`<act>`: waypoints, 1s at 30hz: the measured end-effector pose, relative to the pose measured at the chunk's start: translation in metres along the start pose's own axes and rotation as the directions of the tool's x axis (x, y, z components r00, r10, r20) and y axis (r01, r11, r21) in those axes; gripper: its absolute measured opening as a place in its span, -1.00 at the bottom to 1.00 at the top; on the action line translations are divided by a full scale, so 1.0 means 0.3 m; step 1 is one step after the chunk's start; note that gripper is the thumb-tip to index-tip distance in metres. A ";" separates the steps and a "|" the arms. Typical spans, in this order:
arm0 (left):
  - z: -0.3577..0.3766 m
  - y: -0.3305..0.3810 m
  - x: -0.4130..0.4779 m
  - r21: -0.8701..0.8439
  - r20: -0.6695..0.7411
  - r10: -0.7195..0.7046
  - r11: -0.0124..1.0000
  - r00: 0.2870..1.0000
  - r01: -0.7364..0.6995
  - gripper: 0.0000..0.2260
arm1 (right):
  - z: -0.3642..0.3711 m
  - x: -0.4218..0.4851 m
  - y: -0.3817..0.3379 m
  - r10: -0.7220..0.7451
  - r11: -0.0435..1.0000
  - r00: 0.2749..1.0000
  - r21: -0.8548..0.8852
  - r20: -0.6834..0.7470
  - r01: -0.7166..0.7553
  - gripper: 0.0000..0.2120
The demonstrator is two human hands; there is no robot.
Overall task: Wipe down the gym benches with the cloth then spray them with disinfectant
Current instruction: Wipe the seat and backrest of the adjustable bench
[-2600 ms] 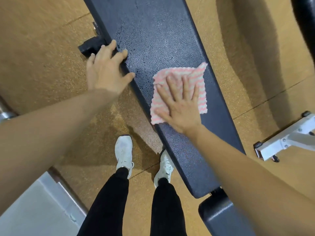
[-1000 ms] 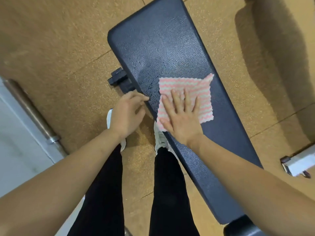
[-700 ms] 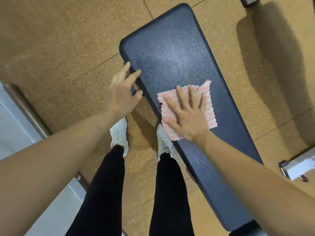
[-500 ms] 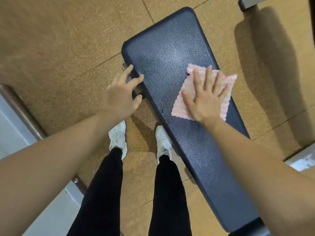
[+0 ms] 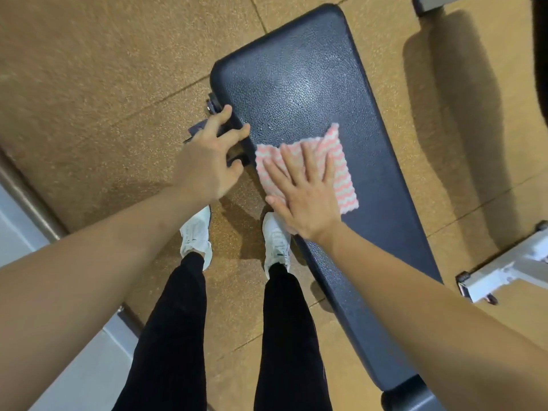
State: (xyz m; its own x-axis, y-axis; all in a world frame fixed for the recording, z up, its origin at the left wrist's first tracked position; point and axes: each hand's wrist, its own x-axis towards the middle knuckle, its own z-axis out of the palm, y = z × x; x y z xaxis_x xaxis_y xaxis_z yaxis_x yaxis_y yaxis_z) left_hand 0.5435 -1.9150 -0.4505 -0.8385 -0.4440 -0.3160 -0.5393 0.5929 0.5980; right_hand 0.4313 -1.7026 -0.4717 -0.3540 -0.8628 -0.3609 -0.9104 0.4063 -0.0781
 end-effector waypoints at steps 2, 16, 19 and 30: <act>-0.008 0.005 0.000 0.024 0.015 -0.034 0.999 0.999 0.034 -0.46 | -0.014 0.041 0.065 -0.084 0.996 0.996 -0.021 -0.029 0.083 -0.34; -0.021 0.079 -0.003 0.064 0.017 -0.174 0.983 0.985 0.173 -0.51 | -0.102 0.079 0.347 0.444 0.879 0.895 0.176 0.038 -0.443 -0.33; -0.016 0.087 -0.002 0.062 0.010 -0.195 0.979 0.981 0.194 -0.54 | -0.072 0.022 0.280 0.371 0.916 0.927 0.142 0.061 -0.376 -0.32; 0.007 0.077 0.018 0.044 -0.036 -0.195 0.980 0.980 0.197 -0.53 | 0.014 -0.163 0.021 -0.067 0.996 0.993 0.059 0.094 0.061 -0.39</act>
State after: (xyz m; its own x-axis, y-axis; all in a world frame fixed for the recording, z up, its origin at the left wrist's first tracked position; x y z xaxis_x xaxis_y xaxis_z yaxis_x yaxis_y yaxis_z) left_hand 0.5264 -1.9023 -0.4401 -0.7138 -0.5752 -0.3996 -0.6965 0.5230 0.4913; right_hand 0.4438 -1.6564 -0.4584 -0.2707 -0.8560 -0.4405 -0.9162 0.3695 -0.1550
